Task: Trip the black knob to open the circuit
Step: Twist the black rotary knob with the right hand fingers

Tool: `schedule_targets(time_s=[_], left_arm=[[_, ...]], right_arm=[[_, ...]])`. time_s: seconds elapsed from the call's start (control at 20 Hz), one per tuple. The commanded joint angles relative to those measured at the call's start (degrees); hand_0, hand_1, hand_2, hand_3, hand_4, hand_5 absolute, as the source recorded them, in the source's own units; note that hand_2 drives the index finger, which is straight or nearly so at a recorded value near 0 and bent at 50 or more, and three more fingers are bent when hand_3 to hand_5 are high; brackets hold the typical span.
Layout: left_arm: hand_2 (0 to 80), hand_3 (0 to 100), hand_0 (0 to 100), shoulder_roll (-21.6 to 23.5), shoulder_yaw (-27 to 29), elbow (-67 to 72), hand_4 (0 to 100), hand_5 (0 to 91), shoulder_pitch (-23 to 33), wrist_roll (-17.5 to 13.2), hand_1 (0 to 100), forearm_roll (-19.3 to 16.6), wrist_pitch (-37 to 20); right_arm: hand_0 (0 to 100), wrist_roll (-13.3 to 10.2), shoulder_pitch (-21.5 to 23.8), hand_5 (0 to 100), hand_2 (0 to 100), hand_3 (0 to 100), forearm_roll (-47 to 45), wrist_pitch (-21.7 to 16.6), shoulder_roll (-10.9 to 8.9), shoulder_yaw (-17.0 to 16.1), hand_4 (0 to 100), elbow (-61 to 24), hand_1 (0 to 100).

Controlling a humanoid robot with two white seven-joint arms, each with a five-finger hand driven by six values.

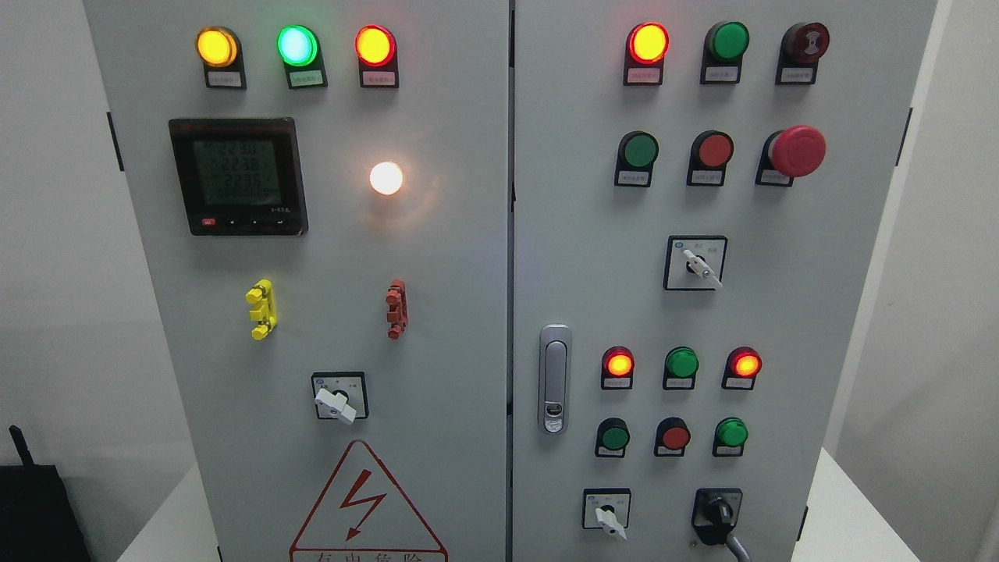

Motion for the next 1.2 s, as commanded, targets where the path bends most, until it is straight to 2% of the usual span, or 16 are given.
schedule_targets(time_s=[0.0,1.15], left_arm=[[0.0,0,12,0.00,0.00,0.00,0,0.0,0.00,-0.04,39,-1.32,-0.02],[0.0,0,12,0.00,0.00,0.00,0,0.0,0.00,-0.04,39,-1.32,0.07]], right_arm=[[0,0.34,-0.10,100,0,100,-0.05,-0.03,0.22,1.15,100,-0.05,0],[0,0.34,-0.45,100,0,100,-0.05,-0.03,0.22,2.38,100,-0.49,0]])
